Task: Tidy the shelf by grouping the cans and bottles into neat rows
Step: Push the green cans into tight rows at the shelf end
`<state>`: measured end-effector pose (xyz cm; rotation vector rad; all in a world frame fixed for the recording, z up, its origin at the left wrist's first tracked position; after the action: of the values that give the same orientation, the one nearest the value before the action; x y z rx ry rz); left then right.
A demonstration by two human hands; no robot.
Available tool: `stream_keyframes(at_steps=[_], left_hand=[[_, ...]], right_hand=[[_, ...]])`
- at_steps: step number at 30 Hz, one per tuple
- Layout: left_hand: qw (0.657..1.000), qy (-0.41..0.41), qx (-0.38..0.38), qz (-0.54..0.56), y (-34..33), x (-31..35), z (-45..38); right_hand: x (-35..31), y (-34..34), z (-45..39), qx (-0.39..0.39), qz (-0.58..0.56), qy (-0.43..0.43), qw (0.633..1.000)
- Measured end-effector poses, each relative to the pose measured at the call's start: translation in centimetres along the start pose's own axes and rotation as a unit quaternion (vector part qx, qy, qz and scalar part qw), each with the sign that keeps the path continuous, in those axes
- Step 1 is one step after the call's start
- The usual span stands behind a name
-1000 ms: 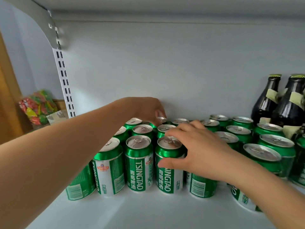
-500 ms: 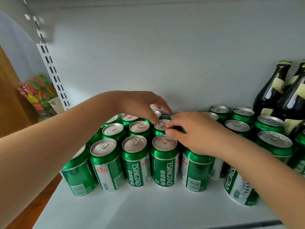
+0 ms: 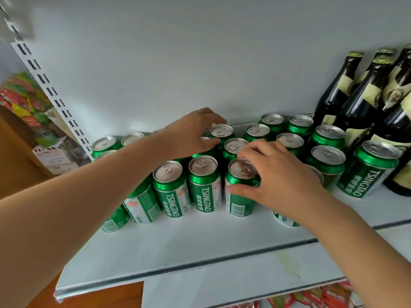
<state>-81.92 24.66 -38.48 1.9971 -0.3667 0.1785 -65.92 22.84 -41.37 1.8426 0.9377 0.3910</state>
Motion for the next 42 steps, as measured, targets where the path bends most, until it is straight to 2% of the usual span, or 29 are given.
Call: stream_keyframes(at_steps=[5, 8, 13, 16, 18, 19, 21, 23, 27, 31, 36, 42], left_hand=[[0.982, -0.020, -0.162, -0.099, -4.3, 0.3, -2.0], [0.983, 0.001, -0.146, -0.111, -4.6, -0.3, -3.3], [0.988, 0.095, -0.093, -0.081, -4.7, -1.0, -4.4], [0.991, 0.082, -0.041, -0.094, -3.6, -0.5, -4.4], [0.997, 0.068, 0.014, -0.042, -2.4, 0.3, -4.1], [0.998, 0.062, 0.017, 0.003, -2.2, 0.9, -3.8], [0.997, 0.051, -0.048, 0.027, -3.2, 1.6, -2.9], [0.993, 0.045, -0.105, -0.020, -4.0, 1.5, -1.9], [0.995, 0.050, -0.085, -0.016, -3.0, 0.8, -1.8], [0.991, 0.046, -0.087, -0.092, -3.4, 2.2, -2.7], [0.994, 0.083, -0.063, -0.044, -5.2, 3.9, -5.0], [0.977, 0.138, -0.135, -0.090, -8.1, 3.3, -7.7]], right_hand=[[-0.2, -0.4, 0.0, -0.030, -0.066, 0.016, 0.997], [-0.4, -0.1, -0.6, -0.031, -0.076, 0.029, 0.996], [0.3, -0.5, -2.3, -0.037, -0.075, 0.071, 0.994], [0.6, -0.7, -2.4, -0.046, -0.093, 0.071, 0.992], [0.7, -0.5, -1.8, -0.035, -0.077, 0.072, 0.994], [0.8, -0.3, -1.4, -0.023, -0.052, 0.072, 0.996], [1.8, 0.5, -0.4, 0.019, -0.004, 0.043, 0.999], [3.4, 1.6, 0.9, 0.053, 0.030, -0.015, 0.998], [5.0, 1.5, 3.4, 0.071, 0.075, -0.081, 0.991], [4.4, 0.7, 3.2, 0.146, 0.052, -0.084, 0.984], [4.4, -0.3, 2.4, 0.205, 0.073, -0.093, 0.972], [4.6, -0.8, 2.3, 0.238, 0.073, -0.098, 0.964]])
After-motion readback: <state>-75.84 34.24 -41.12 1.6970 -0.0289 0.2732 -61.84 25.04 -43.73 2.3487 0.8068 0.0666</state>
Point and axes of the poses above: each hand's wrist, its own z-axis away from the middle knuckle, its own y-axis out of the back of the hand, x = y × z, the point moved 8 cm from there along -z, towards the middle knuckle, and after that the axes turned 14 degrees about x, right-handed, at the moved point
